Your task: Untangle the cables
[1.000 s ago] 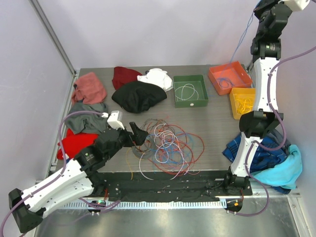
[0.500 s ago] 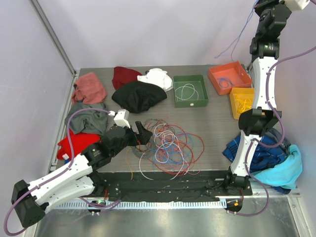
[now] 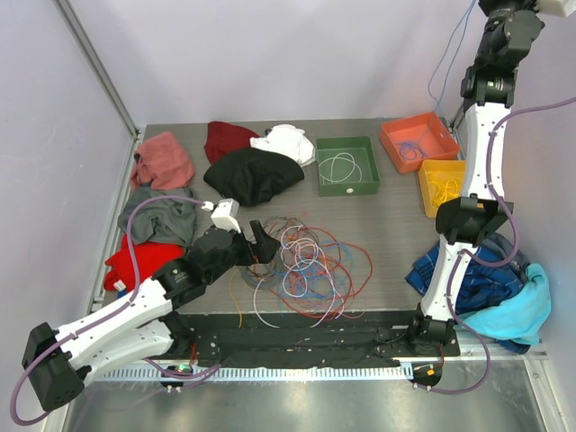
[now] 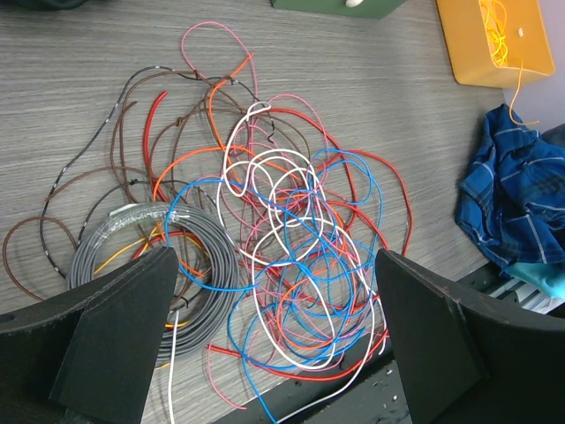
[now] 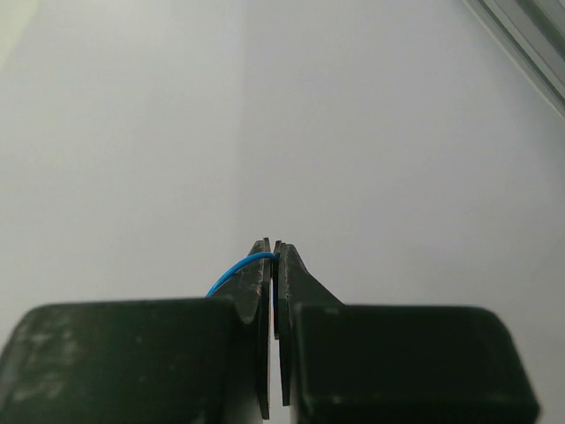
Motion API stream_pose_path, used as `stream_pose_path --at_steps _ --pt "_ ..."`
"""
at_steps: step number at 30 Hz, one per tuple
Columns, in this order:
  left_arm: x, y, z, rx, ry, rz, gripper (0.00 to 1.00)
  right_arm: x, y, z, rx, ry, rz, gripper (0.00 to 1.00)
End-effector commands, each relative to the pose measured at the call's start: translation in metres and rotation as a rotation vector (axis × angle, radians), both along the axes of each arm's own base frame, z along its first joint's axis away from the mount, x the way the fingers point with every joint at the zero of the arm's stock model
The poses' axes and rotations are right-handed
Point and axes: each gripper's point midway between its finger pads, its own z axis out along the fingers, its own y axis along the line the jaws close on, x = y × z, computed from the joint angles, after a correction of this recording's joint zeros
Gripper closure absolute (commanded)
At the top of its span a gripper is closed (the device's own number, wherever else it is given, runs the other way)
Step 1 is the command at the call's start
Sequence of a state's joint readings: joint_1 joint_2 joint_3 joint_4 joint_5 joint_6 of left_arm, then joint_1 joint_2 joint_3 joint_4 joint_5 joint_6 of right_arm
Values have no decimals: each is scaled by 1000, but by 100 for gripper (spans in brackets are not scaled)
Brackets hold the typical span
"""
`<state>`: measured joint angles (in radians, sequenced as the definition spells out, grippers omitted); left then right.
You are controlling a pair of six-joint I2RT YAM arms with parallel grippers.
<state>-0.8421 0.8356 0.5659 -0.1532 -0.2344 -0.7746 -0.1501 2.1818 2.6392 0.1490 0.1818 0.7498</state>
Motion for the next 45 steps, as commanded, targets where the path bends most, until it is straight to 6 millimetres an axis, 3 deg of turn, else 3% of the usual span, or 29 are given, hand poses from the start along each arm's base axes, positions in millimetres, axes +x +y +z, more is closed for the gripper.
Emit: stream_pose_path --at_steps 1,7,10,22,28,37,39,45 --pt "4 -6 17 -49 -48 -10 0 -62 8 77 14 -272 57 99" --pt "4 -4 15 -44 -50 -6 0 -73 10 88 14 -321 79 99" --pt "4 -6 13 -44 -48 -11 0 -65 5 81 20 -308 71 99" --pt "7 -7 4 -23 -36 -6 0 6 -14 0 41 -146 73 99" --pt "8 -9 -3 -14 -18 -7 0 41 -20 -55 58 -67 104 99" --pt "10 -12 -10 1 -7 -7 0 69 -19 -107 85 4 176 99" --pt "10 -12 -10 0 -6 -10 0 68 -17 -105 81 -3 188 99" --pt "8 -12 -10 -5 -8 -14 0 43 -5 -55 78 -123 229 99"
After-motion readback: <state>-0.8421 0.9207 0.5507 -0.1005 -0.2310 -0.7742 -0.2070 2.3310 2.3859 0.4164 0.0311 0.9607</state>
